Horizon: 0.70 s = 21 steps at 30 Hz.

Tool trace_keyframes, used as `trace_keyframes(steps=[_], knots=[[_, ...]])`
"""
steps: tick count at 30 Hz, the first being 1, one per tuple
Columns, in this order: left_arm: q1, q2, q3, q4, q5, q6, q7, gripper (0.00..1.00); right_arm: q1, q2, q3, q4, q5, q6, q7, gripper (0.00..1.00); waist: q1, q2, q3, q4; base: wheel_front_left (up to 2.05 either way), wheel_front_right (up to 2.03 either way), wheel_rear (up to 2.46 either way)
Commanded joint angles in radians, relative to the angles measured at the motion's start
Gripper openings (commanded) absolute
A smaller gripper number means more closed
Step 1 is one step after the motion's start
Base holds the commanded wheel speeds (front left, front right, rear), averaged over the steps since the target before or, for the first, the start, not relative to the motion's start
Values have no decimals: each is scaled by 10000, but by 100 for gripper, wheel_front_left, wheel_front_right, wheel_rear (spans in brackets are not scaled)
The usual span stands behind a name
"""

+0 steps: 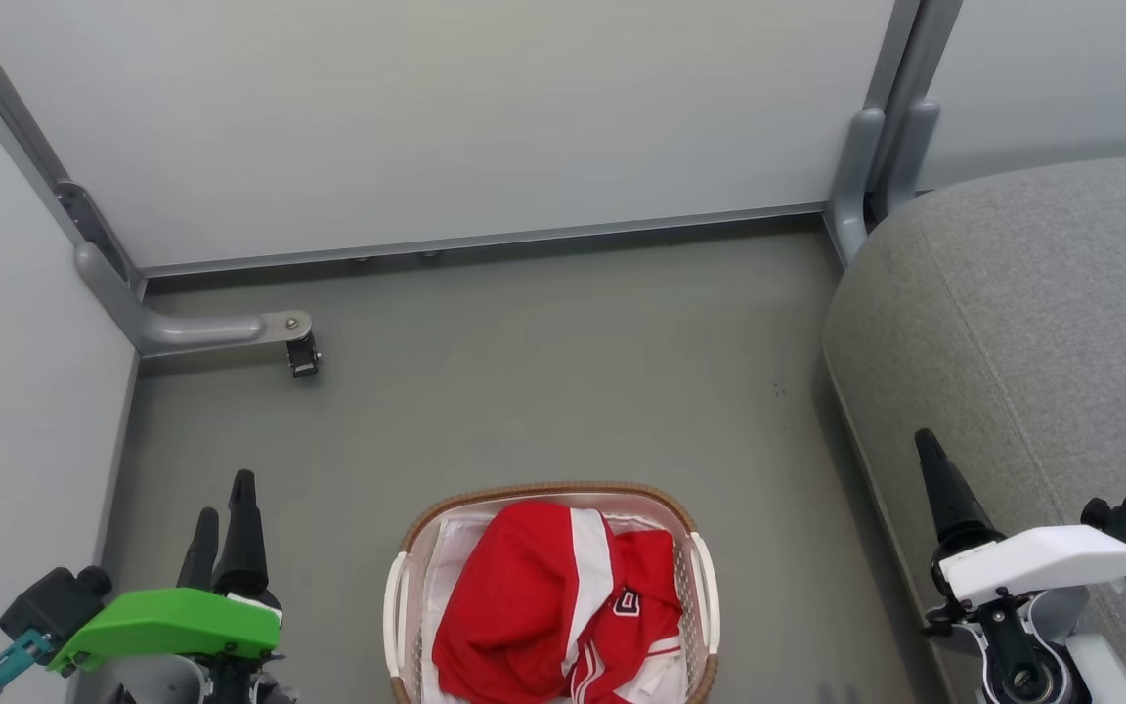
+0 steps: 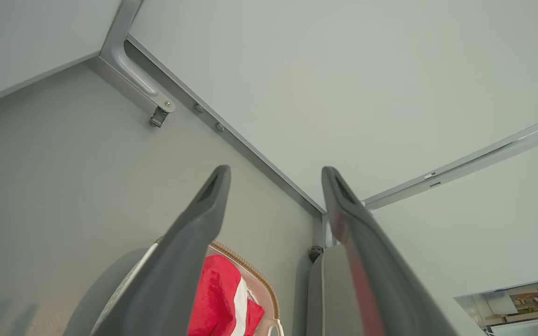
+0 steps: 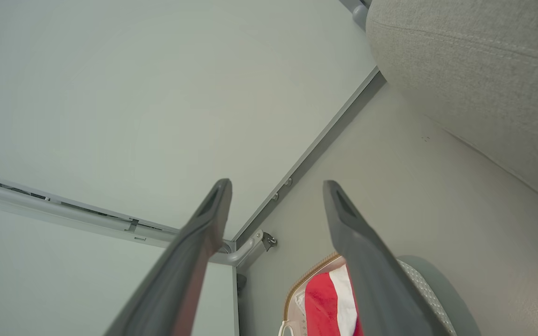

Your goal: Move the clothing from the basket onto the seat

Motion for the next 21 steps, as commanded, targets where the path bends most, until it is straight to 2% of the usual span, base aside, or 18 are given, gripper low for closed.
trace_keyframes(steps=[1, 11, 21], knots=[[-79, 173, -98, -91, 490, 77, -137, 100, -262, -125, 96, -60, -427, 2, -128, 100, 0, 0, 14, 8, 0, 0, 0], [4, 342, -516, 81, 1798, 305, -459, 100, -253, -171, 289, -39, -2004, 3, -450, 100, 0, 0, 80, 37, 0, 0, 0], [-24, 575, -1081, -94, 3245, 806, -777, 100, -403, -248, 633, -140, -3574, 3, -770, 100, 0, 0, 182, 60, 0, 0, 0]])
